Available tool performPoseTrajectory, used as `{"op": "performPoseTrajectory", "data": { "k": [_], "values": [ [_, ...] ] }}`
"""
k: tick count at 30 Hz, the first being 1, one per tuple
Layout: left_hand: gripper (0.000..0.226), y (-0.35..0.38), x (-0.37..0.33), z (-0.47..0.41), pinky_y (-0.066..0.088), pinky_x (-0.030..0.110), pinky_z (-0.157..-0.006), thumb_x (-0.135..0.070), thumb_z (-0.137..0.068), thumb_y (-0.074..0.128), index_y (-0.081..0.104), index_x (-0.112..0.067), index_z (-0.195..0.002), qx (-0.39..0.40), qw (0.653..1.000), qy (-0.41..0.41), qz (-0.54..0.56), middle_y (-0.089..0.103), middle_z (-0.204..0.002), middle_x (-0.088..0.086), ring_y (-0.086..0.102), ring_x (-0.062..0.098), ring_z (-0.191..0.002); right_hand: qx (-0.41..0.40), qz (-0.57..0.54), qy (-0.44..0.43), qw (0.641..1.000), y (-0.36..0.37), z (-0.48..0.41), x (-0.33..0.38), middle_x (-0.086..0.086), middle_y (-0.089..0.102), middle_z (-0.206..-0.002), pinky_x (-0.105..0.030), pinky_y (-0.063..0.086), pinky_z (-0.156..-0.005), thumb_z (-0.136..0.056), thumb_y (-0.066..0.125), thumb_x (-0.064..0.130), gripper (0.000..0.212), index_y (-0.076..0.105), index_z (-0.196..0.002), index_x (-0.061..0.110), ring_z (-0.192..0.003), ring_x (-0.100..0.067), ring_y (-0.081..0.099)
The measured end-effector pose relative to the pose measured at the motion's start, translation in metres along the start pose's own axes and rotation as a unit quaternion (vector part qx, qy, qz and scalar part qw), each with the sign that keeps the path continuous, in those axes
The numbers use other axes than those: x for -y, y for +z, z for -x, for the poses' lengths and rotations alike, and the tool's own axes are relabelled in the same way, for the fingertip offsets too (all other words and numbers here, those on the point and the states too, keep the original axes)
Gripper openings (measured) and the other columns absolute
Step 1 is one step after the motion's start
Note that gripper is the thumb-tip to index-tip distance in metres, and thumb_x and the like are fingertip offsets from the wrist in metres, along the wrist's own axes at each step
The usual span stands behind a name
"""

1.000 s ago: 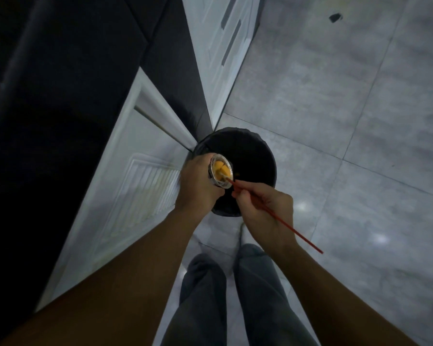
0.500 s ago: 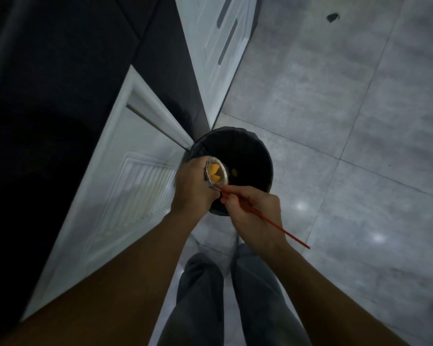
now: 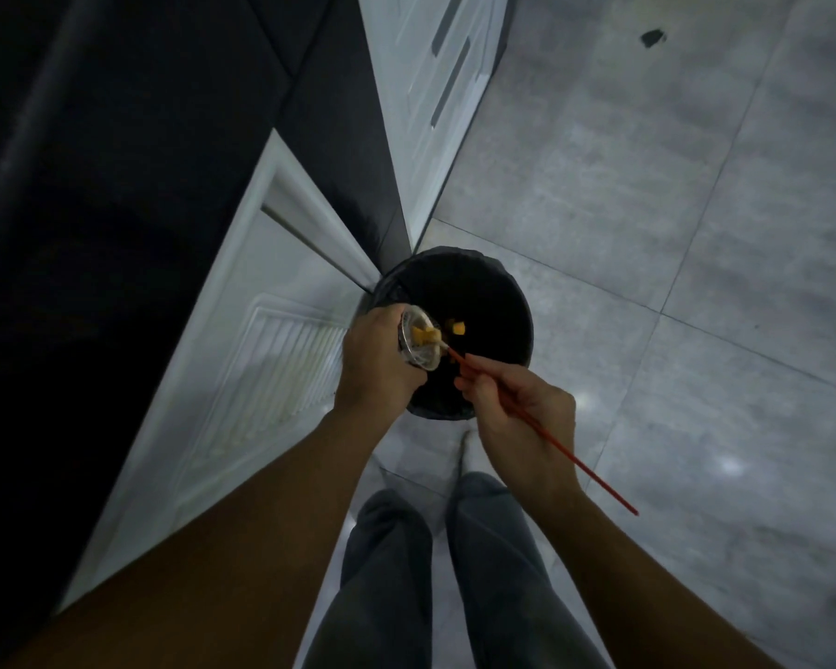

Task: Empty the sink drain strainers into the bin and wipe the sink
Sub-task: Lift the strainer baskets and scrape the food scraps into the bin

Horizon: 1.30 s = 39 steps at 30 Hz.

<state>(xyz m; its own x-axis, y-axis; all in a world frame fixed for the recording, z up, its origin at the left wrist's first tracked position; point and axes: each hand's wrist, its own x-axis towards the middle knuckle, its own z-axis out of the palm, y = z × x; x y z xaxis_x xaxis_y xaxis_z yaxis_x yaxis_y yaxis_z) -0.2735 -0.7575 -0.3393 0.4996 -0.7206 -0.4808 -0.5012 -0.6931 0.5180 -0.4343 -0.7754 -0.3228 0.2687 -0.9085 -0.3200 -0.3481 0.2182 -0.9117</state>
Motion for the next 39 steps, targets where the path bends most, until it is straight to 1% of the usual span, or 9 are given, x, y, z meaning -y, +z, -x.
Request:
{"op": "performPoseTrajectory", "data": {
  "k": [4,8,13,18,23,29,33,36,39],
  "values": [
    [0.061,0.0,-0.003,-0.003,0.054,0.043,-0.096,-0.011,-0.067,0.089,0.066,-0.015,-0.124,0.017,1.0,0.008,0.014,0.068,-0.119,0.005,0.062,0.024,-0.113,0.034,0.026,-0.017,0.999,0.013,-0.001,0.003,0.015,0.074,-0.091,-0.018,0.059,-0.078,-0.095,0.06,0.004,0.024,0.076,-0.108,0.017,-0.083,-0.007,0.074],
    [0.062,-0.001,-0.002,-0.003,0.053,0.044,-0.096,-0.011,-0.066,0.089,0.067,-0.014,-0.124,0.013,1.0,0.006,0.018,0.068,-0.12,0.007,0.062,0.025,-0.113,-0.006,0.031,0.008,0.999,0.011,-0.006,-0.001,0.02,0.073,-0.091,-0.016,0.058,-0.082,-0.094,0.06,0.006,0.025,0.077,-0.108,0.019,-0.086,-0.001,0.073],
    [0.073,-0.001,0.004,-0.002,0.052,0.045,-0.1,-0.007,-0.064,0.089,0.061,-0.012,-0.132,0.011,1.0,-0.006,0.015,0.063,-0.127,0.009,0.057,0.028,-0.12,-0.042,0.032,0.036,0.998,-0.002,-0.005,-0.004,0.016,0.074,-0.093,-0.024,0.06,-0.087,-0.093,0.063,0.006,0.024,0.076,-0.107,0.019,-0.089,-0.001,0.073],
    [0.073,-0.002,0.003,0.004,0.051,0.046,-0.1,-0.008,-0.063,0.089,0.061,-0.011,-0.13,0.007,1.0,-0.012,0.022,0.063,-0.126,0.009,0.057,0.028,-0.119,-0.052,0.026,0.073,0.996,-0.008,-0.002,0.001,0.003,0.077,-0.098,-0.034,0.06,-0.09,-0.095,0.059,0.004,0.024,0.076,-0.107,0.016,-0.091,-0.007,0.074],
    [0.094,-0.024,-0.015,0.03,0.052,0.049,-0.104,-0.02,-0.064,0.089,0.041,-0.021,-0.144,-0.01,0.995,-0.029,0.099,0.055,-0.141,0.004,0.052,0.026,-0.13,-0.065,-0.05,0.101,0.992,-0.027,0.004,0.032,-0.014,0.074,-0.106,-0.033,0.06,-0.089,-0.102,0.036,-0.004,0.037,0.069,-0.118,0.001,-0.094,-0.017,0.074],
    [0.095,-0.074,-0.056,0.094,0.051,0.045,-0.108,-0.02,-0.067,0.087,0.04,-0.026,-0.149,-0.031,0.982,0.001,0.186,0.053,-0.147,-0.003,0.05,0.018,-0.137,-0.076,-0.024,0.031,0.996,-0.055,0.02,0.101,0.002,0.075,-0.106,-0.035,0.059,-0.093,-0.101,0.041,0.001,0.036,0.07,-0.119,0.014,-0.1,-0.009,0.073],
    [0.089,-0.119,-0.081,0.141,0.055,0.044,-0.102,-0.032,-0.06,0.087,0.043,-0.037,-0.138,-0.073,0.978,0.025,0.195,0.059,-0.137,-0.01,0.055,0.018,-0.128,-0.065,0.018,-0.063,0.996,-0.065,0.038,0.159,0.013,0.075,-0.107,-0.036,0.059,-0.093,-0.092,0.051,0.033,0.035,0.072,-0.119,0.023,-0.103,-0.008,0.072],
    [0.086,-0.165,-0.094,0.174,0.054,0.044,-0.098,-0.049,-0.051,0.079,0.042,-0.044,-0.128,-0.131,0.972,0.049,0.187,0.058,-0.13,-0.015,0.052,0.017,-0.122,-0.034,0.065,-0.152,0.986,-0.065,0.052,0.207,0.012,0.074,-0.111,-0.036,0.059,-0.092,-0.095,0.052,0.028,0.032,0.07,-0.121,0.026,-0.103,-0.003,0.07],
    [0.088,-0.213,-0.095,0.204,0.053,0.043,-0.098,-0.042,-0.051,0.083,0.043,-0.045,-0.13,-0.226,0.946,0.078,0.217,0.058,-0.129,-0.016,0.055,0.017,-0.122,-0.003,0.102,-0.222,0.97,-0.057,0.06,0.252,0.012,0.074,-0.107,-0.036,0.06,-0.089,-0.094,0.055,0.018,0.031,0.07,-0.121,0.026,-0.099,-0.003,0.07]
  ]
}}
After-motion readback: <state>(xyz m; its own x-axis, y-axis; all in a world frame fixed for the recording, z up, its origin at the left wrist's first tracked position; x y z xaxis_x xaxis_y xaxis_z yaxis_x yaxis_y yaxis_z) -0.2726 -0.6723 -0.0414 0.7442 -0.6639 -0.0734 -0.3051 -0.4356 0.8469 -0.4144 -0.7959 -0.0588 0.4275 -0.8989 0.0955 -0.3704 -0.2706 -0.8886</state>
